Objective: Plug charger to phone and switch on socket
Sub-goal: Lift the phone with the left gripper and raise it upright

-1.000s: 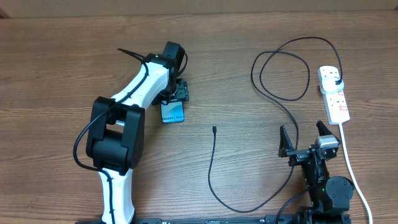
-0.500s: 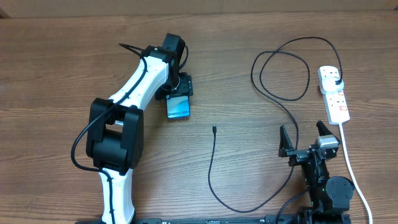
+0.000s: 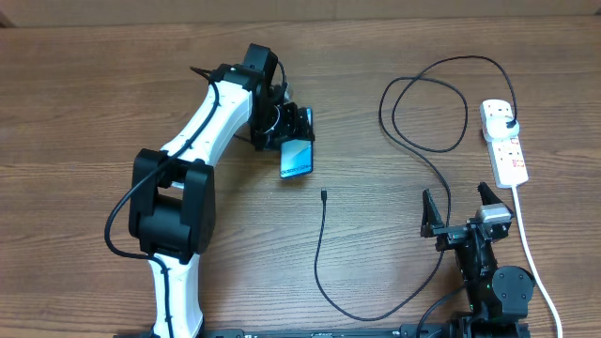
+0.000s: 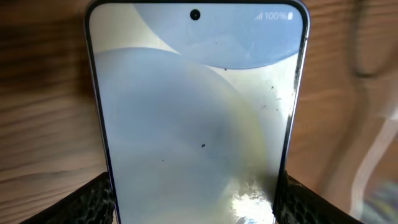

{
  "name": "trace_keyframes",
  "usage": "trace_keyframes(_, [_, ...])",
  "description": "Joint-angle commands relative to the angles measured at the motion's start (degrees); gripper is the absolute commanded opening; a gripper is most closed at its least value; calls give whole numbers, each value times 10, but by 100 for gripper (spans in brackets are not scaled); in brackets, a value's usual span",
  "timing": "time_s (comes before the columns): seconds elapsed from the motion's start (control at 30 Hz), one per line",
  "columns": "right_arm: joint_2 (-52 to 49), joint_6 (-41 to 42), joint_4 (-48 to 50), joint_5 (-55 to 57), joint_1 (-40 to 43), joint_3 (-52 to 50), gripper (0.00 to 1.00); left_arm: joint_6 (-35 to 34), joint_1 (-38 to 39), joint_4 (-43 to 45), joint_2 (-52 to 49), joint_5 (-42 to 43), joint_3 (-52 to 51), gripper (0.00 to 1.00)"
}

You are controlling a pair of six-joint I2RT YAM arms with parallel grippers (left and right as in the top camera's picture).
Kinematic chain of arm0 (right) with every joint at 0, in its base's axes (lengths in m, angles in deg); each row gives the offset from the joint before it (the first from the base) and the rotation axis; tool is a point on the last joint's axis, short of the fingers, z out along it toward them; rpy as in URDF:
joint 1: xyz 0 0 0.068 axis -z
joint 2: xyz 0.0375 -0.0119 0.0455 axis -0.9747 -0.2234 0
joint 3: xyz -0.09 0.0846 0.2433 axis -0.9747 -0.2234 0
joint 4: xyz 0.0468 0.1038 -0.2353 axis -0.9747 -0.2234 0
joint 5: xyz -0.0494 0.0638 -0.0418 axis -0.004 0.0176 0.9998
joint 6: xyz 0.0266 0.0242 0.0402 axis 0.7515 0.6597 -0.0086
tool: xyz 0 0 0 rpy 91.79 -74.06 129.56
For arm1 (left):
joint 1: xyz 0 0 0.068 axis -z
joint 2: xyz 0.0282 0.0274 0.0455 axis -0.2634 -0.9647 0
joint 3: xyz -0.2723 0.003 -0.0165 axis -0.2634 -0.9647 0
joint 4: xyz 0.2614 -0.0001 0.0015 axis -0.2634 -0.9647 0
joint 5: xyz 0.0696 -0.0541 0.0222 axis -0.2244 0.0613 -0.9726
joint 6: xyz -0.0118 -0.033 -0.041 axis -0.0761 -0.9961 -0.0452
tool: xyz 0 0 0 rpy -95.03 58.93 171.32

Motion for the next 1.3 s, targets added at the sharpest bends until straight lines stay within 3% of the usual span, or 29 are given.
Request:
trace_keyframes(0.0, [5, 1, 3, -3, -3, -6, 100, 5, -21, 20, -1, 181, 18, 4])
trace_keyframes(0.2, [5, 1, 3, -3, -3, -6, 100, -78, -37, 70, -1, 288, 18, 4])
trace_keyframes(0.43, [5, 1, 3, -3, -3, -6, 100, -306, -38, 188, -1, 356, 18, 4])
trace_keyframes(1.07, [5, 1, 3, -3, -3, -6, 100, -518, -45, 231, -1, 468, 18, 4])
trace_keyframes(1.27, [5, 1, 3, -3, -3, -6, 100, -542, -56, 229, -1, 480, 18, 4])
